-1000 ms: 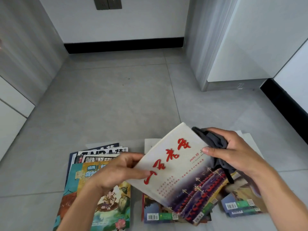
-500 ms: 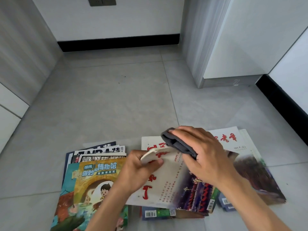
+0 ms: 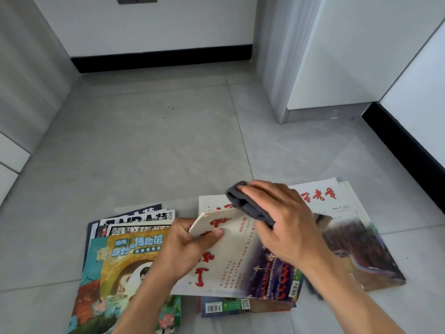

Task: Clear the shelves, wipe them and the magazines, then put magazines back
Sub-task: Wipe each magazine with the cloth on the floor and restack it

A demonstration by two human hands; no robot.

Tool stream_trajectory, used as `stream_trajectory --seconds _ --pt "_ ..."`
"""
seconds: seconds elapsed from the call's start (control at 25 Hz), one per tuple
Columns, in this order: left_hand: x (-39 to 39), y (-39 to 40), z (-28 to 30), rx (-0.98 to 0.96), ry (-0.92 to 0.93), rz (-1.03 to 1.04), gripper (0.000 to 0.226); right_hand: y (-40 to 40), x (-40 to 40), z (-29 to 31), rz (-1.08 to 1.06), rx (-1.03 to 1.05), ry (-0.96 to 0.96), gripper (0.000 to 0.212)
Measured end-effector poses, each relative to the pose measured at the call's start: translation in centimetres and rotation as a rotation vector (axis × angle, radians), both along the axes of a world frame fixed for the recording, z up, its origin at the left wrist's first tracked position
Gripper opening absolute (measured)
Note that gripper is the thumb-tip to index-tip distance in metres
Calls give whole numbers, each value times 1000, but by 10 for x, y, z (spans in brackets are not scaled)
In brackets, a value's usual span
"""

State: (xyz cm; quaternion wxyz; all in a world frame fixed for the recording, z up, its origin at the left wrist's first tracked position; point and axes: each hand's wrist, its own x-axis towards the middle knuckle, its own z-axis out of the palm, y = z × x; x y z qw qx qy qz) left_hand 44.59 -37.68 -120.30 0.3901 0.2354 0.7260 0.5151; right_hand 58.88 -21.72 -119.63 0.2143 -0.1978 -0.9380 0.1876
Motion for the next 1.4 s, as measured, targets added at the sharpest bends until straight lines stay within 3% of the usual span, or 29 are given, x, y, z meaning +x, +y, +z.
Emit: stream_trajectory --seconds 0.2,0.28,0.36,0.44,0.52,0.6,0.68,0.76,0.8,0.88,1.04,1.12,1.2,1.28,1.4 --pt "-19 -21 -10 -54 -32 111 5 41 51 -46 -215 -25 -105 61" --pt "-21 -25 -17 -75 -51 161 5 42 61 -52 -364 -336 84 55" --pt "-20 -26 -22 -58 -86 212 10 38 58 -58 -512 -895 336 50" --pt "-17 -26 -29 -40 -127 265 15 31 54 -70 -541 -1357 427 42" --pt "-11 -26 -33 -64 -138 288 16 27 53 -73 -519 -1460 391 37" --pt "-18 -33 -35 -106 -193 251 33 29 54 -64 -515 -1362 347 36" --pt "-34 -42 -30 -145 -331 70 74 37 56 -50 -462 -1228 213 40" --pt "-47 -47 -23 -308 -343 -155 103 46 58 -32 -383 -1146 78 42" --pt "-51 -45 -19 -383 -308 -239 101 50 58 -25 -343 -1118 46 43" --pt "-50 -37 -10 -458 -239 -362 69 53 56 -6 -282 -1073 37 45" --pt "-28 -13 -2 -389 -218 -599 21 47 42 28 -81 -1020 -92 49" --pt "-4 3 -5 -231 -57 -478 14 32 25 28 18 -907 -170 48" --pt "16 13 -8 -69 82 -296 14 10 6 21 43 -630 -131 52" --pt "18 13 -11 -24 90 -157 18 -3 -2 11 96 -304 -60 61" --pt "0 0 -12 -38 62 -80 15 14 16 -10 81 -134 -112 69"
